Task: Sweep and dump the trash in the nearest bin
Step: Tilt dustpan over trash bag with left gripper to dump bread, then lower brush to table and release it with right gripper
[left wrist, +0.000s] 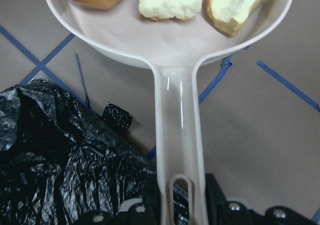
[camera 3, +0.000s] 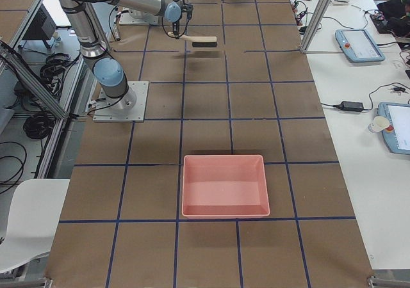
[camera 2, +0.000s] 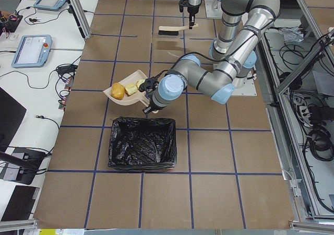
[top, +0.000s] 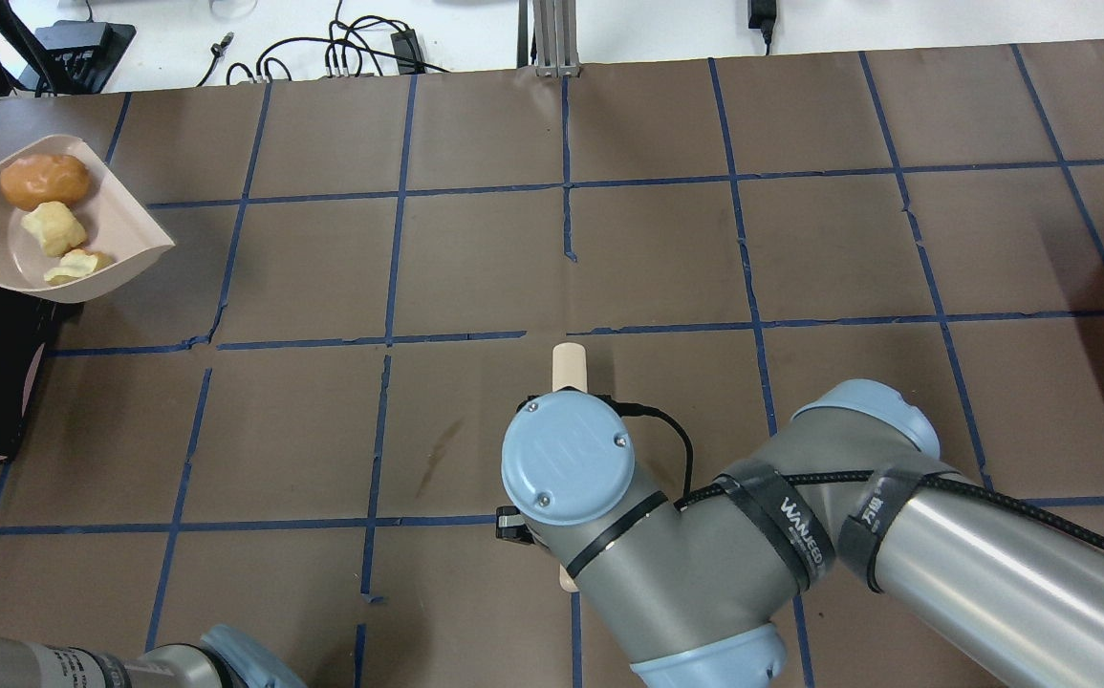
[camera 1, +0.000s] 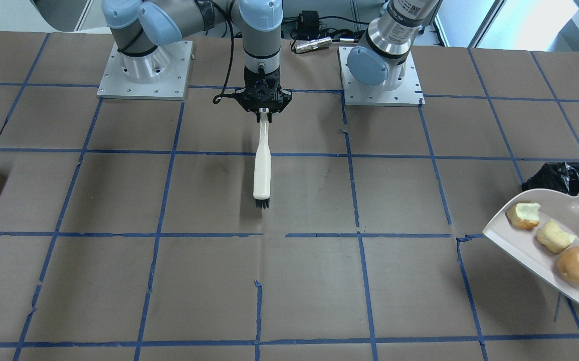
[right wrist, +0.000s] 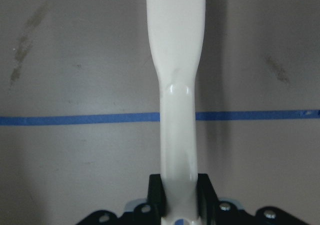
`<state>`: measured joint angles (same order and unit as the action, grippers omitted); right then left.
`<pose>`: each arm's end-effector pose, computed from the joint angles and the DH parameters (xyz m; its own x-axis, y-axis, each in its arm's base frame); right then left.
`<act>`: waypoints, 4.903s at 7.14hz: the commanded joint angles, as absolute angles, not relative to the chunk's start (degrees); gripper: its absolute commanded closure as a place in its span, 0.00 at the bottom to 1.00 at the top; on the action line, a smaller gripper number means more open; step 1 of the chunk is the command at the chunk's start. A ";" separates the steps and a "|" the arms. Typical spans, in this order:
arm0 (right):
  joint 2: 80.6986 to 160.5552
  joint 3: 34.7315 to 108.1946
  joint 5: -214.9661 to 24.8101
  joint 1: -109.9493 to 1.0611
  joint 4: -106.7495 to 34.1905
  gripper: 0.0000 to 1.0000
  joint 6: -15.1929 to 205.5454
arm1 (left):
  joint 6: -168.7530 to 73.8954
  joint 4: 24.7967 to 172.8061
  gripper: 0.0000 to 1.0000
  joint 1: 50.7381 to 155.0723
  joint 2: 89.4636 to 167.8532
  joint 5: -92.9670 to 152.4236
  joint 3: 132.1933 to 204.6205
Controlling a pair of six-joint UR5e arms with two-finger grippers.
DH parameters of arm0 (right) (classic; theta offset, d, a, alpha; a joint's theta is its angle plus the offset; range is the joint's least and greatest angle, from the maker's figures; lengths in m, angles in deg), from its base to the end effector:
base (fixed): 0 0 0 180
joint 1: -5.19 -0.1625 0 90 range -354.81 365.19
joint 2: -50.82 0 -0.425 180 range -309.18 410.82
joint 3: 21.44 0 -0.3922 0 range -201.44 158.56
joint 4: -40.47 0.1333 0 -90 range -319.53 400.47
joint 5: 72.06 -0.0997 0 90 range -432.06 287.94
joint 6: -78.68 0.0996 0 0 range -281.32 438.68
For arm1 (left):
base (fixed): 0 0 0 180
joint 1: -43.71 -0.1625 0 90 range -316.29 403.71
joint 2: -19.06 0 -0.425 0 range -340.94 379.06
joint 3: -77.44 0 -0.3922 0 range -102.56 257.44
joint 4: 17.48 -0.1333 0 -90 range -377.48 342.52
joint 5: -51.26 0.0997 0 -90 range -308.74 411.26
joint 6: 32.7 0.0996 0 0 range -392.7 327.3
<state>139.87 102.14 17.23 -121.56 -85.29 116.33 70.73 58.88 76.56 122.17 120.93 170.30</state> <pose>0.3663 -0.2656 0.2677 -0.9996 0.0155 -0.0229 0.0157 0.9998 -0.0094 0.3872 -0.4499 0.3711 -0.7011 0.7119 -0.0411 0.6782 0.6478 -0.3471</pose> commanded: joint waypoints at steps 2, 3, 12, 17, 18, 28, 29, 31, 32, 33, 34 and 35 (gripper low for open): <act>138.90 104.33 17.15 -125.68 -88.28 0.91 117.17 | 70.92 59.95 0.95 66.25 121.37 120.87 168.93; 137.58 104.24 17.33 -125.68 -89.25 0.91 116.30 | 70.92 60.48 0.95 62.90 121.37 120.96 168.50; 137.13 103.54 17.50 -121.46 -88.38 0.90 112.86 | 71.89 51.45 0.95 60.94 123.91 134.58 161.72; 136.78 103.54 17.59 -121.73 -88.12 0.82 113.48 | 72.41 44.95 0.95 64.27 125.75 141.61 162.25; 136.78 103.54 17.68 -121.73 -88.20 0.67 113.48 | 72.59 42.23 0.95 65.06 126.81 144.40 162.16; 138.01 85.29 19.70 -108.05 -72.40 0.00 102.89 | 76.38 44.79 0.95 74.12 120.16 155.59 159.88; 138.01 82.56 19.79 -105.06 -69.08 0.00 101.89 | 76.03 46.92 0.95 74.47 118.22 154.28 159.88; 136.96 73.62 19.88 -100.83 -62.58 0.00 99.78 | 74.36 50.11 0.95 78.05 114.45 151.98 160.92; 134.17 67.39 20.31 -99.50 -58.71 0.00 99.51 | 72.70 52.29 0.95 79.73 113.38 152.16 160.93; 130.31 60.02 22.32 -98.71 -55.72 0.00 98.72 | 68.42 54.31 0.95 81.22 113.46 152.07 161.37; 127.23 55.24 22.34 -98.26 -53.95 0.00 97.84 | 65.77 54.94 0.95 83.59 113.20 151.99 162.16; 126.41 54.15 22.34 -97.39 -54.10 0.00 96.18 | 63.74 54.94 0.95 86.40 113.19 150.68 162.95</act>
<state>128.46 57.48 22.10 -98.32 -55.02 97.78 66.57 54.45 83.33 113.32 151.70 162.05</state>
